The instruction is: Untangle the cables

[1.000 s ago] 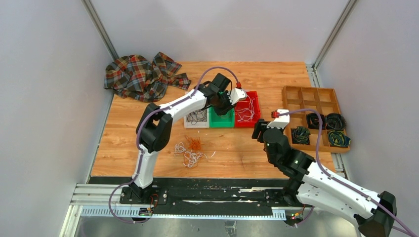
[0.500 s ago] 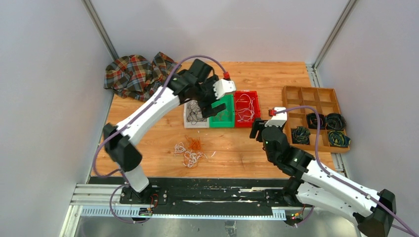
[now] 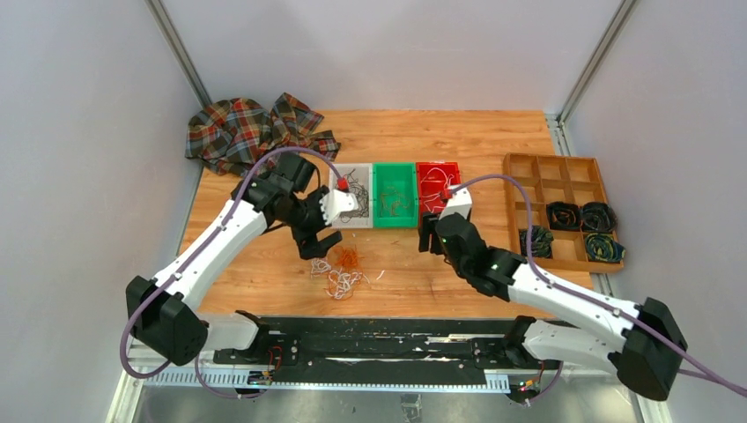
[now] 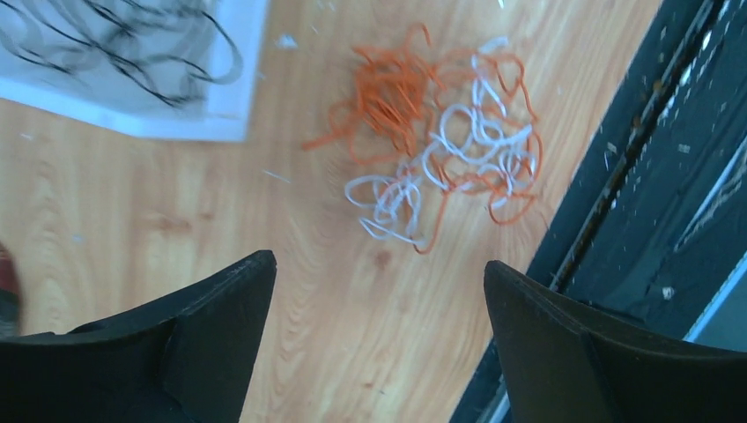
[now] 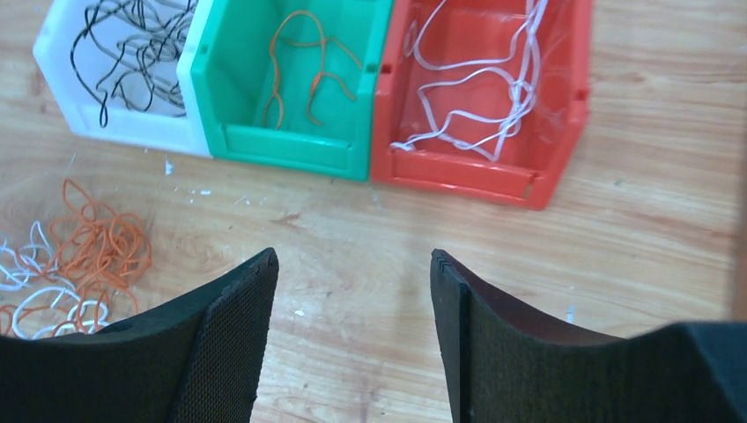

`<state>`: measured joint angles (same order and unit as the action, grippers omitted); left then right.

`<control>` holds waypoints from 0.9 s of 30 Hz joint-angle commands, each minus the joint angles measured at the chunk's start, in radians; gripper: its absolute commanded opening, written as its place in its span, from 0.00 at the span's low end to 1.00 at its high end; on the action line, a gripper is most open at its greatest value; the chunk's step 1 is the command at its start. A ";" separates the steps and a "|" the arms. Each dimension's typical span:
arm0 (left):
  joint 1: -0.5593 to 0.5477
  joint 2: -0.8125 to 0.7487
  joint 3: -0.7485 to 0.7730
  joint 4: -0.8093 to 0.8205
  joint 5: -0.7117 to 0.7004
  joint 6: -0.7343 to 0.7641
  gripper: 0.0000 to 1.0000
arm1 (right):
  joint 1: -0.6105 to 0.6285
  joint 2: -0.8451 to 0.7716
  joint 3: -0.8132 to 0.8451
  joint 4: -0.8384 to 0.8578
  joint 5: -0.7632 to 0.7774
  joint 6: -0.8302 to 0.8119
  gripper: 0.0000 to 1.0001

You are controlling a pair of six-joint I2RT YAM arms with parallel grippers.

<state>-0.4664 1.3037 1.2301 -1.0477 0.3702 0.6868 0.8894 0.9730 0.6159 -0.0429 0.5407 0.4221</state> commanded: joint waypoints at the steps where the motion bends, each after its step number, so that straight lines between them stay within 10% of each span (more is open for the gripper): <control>1: 0.008 -0.047 -0.149 0.057 -0.037 0.052 0.90 | 0.038 0.092 0.073 -0.003 -0.074 0.043 0.63; 10: 0.078 0.059 -0.288 0.314 -0.090 0.017 0.62 | 0.100 0.080 -0.001 0.030 -0.040 0.107 0.59; 27: 0.117 0.230 -0.299 0.297 -0.083 0.007 0.25 | 0.102 0.033 -0.030 0.016 0.005 0.105 0.52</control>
<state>-0.3580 1.5455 0.9344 -0.7349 0.2687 0.6819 0.9791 1.0222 0.5961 -0.0238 0.5060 0.5220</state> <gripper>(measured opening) 0.324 0.539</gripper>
